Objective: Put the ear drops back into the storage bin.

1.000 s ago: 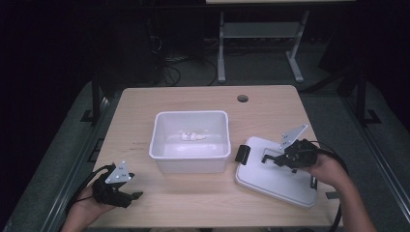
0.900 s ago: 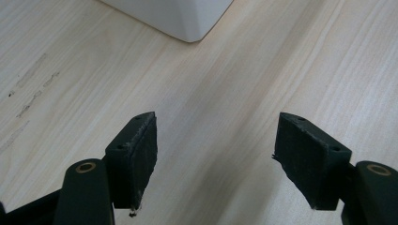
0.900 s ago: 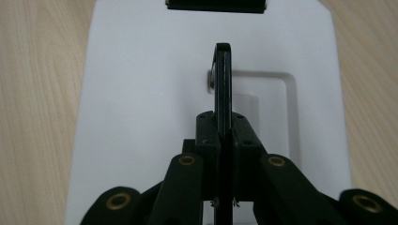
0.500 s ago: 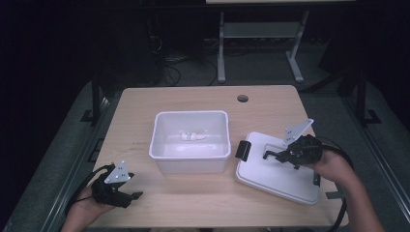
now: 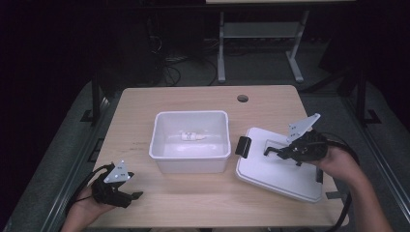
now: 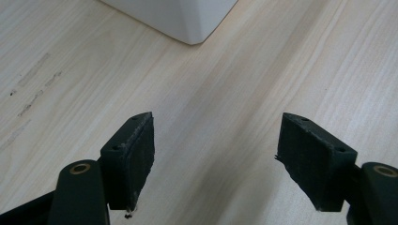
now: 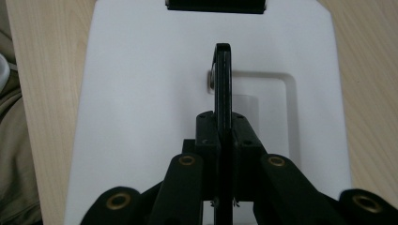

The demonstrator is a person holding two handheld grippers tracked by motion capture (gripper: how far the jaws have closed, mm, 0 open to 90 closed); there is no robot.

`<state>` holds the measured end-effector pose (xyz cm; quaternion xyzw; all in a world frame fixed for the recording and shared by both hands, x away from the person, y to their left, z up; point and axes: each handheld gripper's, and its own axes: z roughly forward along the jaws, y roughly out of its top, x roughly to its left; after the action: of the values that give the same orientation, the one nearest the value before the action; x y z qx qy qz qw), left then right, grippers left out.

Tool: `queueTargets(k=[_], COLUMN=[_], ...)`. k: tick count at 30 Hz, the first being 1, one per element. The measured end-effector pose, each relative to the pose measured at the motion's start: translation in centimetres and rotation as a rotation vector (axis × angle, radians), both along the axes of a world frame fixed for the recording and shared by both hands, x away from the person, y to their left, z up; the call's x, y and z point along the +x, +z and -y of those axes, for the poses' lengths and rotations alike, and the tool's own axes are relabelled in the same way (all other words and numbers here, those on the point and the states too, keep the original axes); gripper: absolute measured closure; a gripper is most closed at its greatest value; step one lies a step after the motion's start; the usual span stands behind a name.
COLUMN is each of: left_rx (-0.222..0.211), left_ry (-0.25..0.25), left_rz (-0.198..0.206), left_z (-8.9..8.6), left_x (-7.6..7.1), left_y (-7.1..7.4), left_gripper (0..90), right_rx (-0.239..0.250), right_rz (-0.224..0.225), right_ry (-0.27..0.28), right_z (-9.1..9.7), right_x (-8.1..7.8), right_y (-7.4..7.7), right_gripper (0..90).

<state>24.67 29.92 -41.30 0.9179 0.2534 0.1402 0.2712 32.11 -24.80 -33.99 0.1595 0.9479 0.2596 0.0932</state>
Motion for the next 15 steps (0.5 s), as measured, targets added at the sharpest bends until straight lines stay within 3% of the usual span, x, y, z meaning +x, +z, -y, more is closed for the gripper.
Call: queueTargets(k=[15], left_rx=[-0.001], left_ry=[0.004], left_rz=[0.008], left_z=[0.1], left_x=[0.0], left_y=[-0.1], left_gripper=[26.5], right_rx=[0.002], right_rz=[0.016], right_ry=[0.018], right_z=[0.2], right_x=[-0.6], right_y=[2.2], right_gripper=[83.7])
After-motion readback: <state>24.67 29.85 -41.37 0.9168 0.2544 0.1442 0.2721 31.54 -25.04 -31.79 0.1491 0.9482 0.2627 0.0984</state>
